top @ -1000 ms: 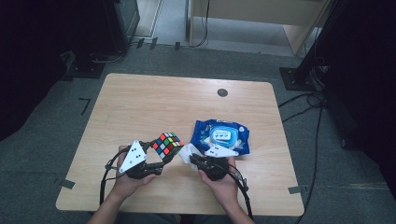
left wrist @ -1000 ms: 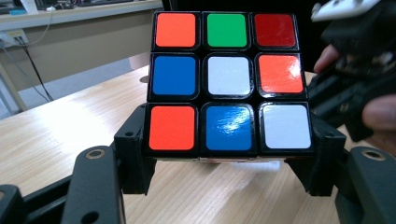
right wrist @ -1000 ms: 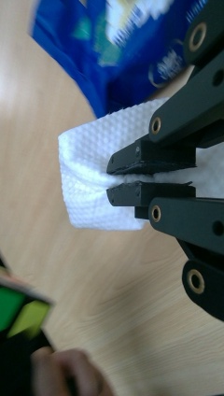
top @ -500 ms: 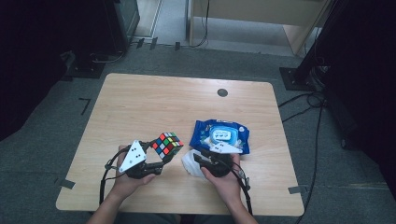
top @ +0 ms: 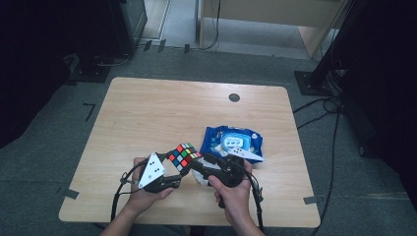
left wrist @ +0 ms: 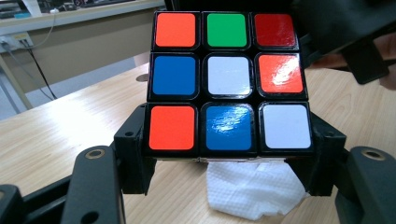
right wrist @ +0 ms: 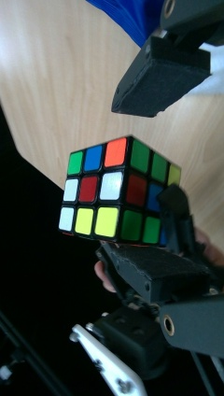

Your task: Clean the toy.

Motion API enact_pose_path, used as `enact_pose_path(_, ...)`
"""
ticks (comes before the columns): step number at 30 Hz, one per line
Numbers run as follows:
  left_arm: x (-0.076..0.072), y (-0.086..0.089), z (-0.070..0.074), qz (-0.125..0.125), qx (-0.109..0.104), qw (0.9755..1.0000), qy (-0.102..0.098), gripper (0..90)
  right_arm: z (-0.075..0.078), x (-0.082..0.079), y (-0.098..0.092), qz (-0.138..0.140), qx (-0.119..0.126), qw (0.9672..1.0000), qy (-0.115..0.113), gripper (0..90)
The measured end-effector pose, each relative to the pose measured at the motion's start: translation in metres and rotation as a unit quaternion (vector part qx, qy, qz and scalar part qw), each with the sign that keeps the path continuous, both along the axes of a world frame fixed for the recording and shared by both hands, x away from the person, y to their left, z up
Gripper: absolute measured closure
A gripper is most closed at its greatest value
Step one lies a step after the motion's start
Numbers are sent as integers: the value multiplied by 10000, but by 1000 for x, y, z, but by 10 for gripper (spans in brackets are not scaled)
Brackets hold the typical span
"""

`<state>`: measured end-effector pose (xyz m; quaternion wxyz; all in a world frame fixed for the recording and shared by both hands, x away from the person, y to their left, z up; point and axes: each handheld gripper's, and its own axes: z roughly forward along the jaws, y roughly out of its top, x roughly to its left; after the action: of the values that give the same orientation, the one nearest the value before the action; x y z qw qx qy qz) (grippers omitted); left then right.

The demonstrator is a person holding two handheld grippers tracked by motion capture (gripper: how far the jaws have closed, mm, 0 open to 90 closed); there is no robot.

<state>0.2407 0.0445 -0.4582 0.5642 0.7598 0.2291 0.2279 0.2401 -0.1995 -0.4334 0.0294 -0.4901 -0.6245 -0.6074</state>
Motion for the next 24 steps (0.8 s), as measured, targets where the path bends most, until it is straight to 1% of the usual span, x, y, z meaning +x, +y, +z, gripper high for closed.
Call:
enact_pose_path(1, -1, -2, 0, 29, -14, 10000, -1, 341, -1, 0, 1, -26, 55, 9999, 125, 241)
enact_pose_path(3, -3, -6, -2, 66, -29, 10000, -13, 341, -5, 2, 2, -6, 213, 9994, 279, 260)
enact_pose_path(5, -5, -9, -3, 130, -38, 9999, -56, 341, -8, 4, 5, 49, 341, 9987, 370, 270)
enact_pose_path(9, -10, -15, -4, 205, -84, 9997, -104, 341, -12, 3, 10, -29, 420, 9983, 409, 315)
enact_pose_path(10, -10, -17, -5, 234, -103, 9996, -98, 340, -13, 4, 11, -49, 438, 9983, 380, 318)
enact_pose_path(12, -10, -18, -6, 245, -179, 9995, -5, 340, -15, 3, 11, -114, 532, 9977, 405, 326)
enact_pose_path(13, -9, -18, -6, 242, -192, 9995, 23, 339, -16, 4, 10, -120, 602, 9974, 371, 341)
enact_pose_path(14, -8, -18, -7, 229, -185, 9996, 55, 339, -16, 3, 9, -124, 622, 9973, 372, 341)
enact_pose_path(16, -7, -19, -8, 220, -109, 9997, 95, 337, -17, 3, 9, -142, 526, 9980, 317, 342)
enact_pose_path(19, -6, -20, -10, 160, 20, 9998, 81, 329, -16, 3, 10, -121, 183, 9997, 88, 343)
enact_pose_path(21, -6, -19, -10, 85, 97, 9999, 23, 321, -15, 4, 9, -144, 56, 9999, 40, 343)
enact_pose_path(23, -6, -18, -9, 11, 218, 9998, -22, 303, -14, 5, 6, -219, -18, 9997, 71, 343)
enact_pose_path(24, -5, -18, -9, -11, 273, 9996, -12, 289, -14, 7, 3, -251, -73, 9996, 118, 343)
